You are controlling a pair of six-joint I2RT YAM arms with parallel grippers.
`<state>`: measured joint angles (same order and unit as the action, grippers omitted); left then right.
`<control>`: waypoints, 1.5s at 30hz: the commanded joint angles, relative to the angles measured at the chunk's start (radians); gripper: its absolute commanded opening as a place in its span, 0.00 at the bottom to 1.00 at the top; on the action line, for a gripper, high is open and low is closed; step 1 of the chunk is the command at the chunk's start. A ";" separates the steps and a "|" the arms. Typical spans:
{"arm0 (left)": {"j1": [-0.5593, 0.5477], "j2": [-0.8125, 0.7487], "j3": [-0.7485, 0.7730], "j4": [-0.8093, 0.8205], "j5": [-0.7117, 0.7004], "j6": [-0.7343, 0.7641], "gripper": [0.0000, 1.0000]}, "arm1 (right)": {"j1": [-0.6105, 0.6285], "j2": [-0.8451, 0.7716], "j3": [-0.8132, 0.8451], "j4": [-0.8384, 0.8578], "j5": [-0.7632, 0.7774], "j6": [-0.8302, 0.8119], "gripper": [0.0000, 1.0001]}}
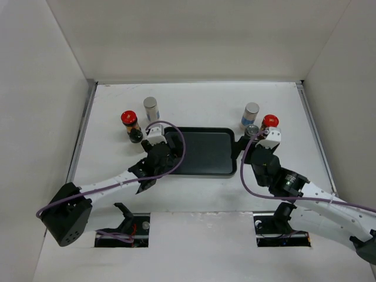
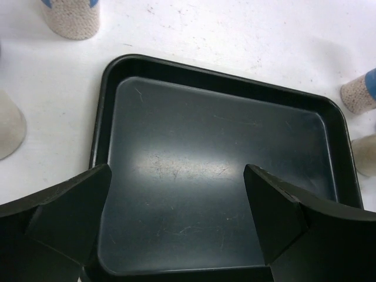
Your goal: Organize the condiment bottles
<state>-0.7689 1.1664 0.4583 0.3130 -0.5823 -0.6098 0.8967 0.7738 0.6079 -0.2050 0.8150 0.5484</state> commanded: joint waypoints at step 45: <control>0.457 0.499 0.787 -0.298 0.127 0.245 0.85 | 0.035 0.363 -0.123 0.702 -0.393 -0.096 0.85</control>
<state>-0.3214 1.6470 1.1881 -0.0162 -0.4313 -0.3923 0.9249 1.1400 0.4908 0.4198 0.4339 0.4519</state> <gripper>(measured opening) 0.857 0.850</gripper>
